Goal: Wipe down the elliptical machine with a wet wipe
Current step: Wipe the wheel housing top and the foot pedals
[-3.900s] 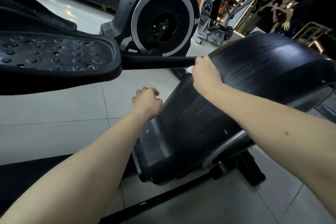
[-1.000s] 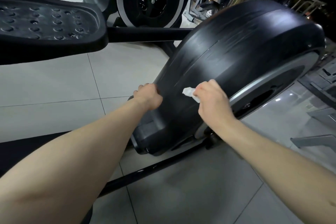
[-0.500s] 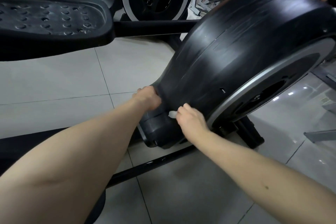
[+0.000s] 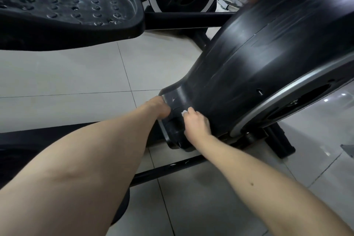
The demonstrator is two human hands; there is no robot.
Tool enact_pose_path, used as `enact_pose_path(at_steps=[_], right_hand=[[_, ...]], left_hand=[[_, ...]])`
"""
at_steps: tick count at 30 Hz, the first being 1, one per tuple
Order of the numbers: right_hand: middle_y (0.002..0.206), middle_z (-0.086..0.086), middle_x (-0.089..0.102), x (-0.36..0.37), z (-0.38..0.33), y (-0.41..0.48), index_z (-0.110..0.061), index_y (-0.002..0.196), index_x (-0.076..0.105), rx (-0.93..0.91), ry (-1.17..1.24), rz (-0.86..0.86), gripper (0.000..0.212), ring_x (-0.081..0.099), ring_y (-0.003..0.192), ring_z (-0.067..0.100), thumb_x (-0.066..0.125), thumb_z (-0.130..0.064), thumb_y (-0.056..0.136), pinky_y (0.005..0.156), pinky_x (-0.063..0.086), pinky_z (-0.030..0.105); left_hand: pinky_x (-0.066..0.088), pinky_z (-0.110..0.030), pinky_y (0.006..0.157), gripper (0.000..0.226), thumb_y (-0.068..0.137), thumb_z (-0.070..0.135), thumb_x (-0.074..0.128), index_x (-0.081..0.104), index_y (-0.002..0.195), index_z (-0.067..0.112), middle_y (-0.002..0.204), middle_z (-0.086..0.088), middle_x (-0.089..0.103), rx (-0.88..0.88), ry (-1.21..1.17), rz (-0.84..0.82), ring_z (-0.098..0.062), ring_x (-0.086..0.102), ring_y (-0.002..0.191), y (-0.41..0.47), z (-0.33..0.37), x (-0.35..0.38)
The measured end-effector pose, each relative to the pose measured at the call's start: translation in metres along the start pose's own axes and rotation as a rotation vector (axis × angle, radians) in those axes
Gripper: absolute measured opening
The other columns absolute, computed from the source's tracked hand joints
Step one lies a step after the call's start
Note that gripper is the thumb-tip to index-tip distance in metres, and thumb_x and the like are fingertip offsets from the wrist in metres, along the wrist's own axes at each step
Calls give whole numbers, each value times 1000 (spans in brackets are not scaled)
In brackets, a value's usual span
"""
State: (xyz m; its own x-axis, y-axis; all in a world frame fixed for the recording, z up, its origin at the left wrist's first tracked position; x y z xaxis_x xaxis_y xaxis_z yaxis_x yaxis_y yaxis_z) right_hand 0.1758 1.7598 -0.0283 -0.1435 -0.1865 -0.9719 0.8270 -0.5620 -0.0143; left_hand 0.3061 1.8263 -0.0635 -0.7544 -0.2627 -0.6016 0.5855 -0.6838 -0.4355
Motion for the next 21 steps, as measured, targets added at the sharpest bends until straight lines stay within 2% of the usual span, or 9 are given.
enact_pose_path(at_steps=[2, 5, 9, 13, 14, 17, 18, 21], right_hand=[[123, 8, 53, 11, -13, -4, -13, 130, 57, -24, 74, -40, 44, 58, 114, 29, 62, -4, 87, 94, 47, 37], [121, 9, 53, 6, -18, -4, -16, 131, 57, -136, 57, -88, 47, 59, 113, 31, 61, -2, 87, 93, 49, 40], [124, 9, 53, -10, 10, 14, -15, 128, 58, 30, 34, -27, 39, 63, 110, 30, 62, -8, 91, 90, 51, 38], [124, 10, 53, 14, -36, -17, -12, 125, 61, -166, 36, -116, 38, 64, 108, 31, 60, -2, 88, 86, 52, 39], [124, 10, 53, 13, -32, -12, -12, 124, 61, -136, 59, -116, 37, 63, 109, 32, 60, -3, 89, 86, 51, 39], [128, 9, 49, 2, 4, 10, -14, 128, 58, 120, 146, -51, 38, 62, 113, 30, 64, -9, 91, 91, 51, 38], [129, 9, 48, 3, 1, 7, -13, 129, 57, 118, 137, -41, 40, 62, 113, 30, 65, -10, 90, 91, 51, 38], [128, 9, 47, 21, -34, -21, -10, 126, 58, -100, 97, -125, 38, 62, 110, 30, 65, -7, 89, 89, 51, 40]], left_hand=[[56, -38, 86, 24, 92, 19, 56, 62, 113, 9, 104, -9, 66, -20, -15, 8, -30, 65, 96, 0, -6, -3], [53, -38, 87, 16, 93, 19, 53, 61, 104, 10, 99, -9, 62, -22, -14, 2, -32, 63, 99, -1, -8, -4], [53, -38, 91, 14, 92, 22, 54, 58, 101, 12, 103, -10, 64, -17, -28, 17, -33, 63, 102, 4, -8, -6], [54, -39, 91, 16, 90, 24, 55, 60, 101, 12, 106, -12, 66, -10, -41, 26, -34, 64, 102, 8, -6, -8], [54, -40, 93, 18, 90, 25, 55, 59, 101, 12, 107, -13, 66, -8, -50, 31, -35, 64, 104, 9, -7, -8], [54, -42, 95, 25, 86, 24, 53, 61, 105, 11, 108, -13, 66, -23, -48, 22, -36, 64, 105, 11, -10, -4], [54, -41, 93, 26, 86, 22, 54, 62, 107, 10, 107, -13, 66, -21, -40, 18, -35, 64, 104, 13, -10, -3], [54, -39, 86, 25, 86, 20, 54, 65, 106, 9, 103, -13, 67, -13, -51, 12, -33, 65, 99, 16, -9, -2]])
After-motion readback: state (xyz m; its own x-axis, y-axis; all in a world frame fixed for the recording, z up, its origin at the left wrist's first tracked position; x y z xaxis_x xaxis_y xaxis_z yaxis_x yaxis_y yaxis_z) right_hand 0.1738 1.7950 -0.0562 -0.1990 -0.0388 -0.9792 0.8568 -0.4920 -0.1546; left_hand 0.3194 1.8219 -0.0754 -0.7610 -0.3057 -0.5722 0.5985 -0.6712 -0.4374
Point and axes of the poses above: each hand's wrist, its own y-axis towards the middle knuckle, its own x-axis out of the palm, z = x × y, the point moved 8 cm from there along y, towards the middle knuckle
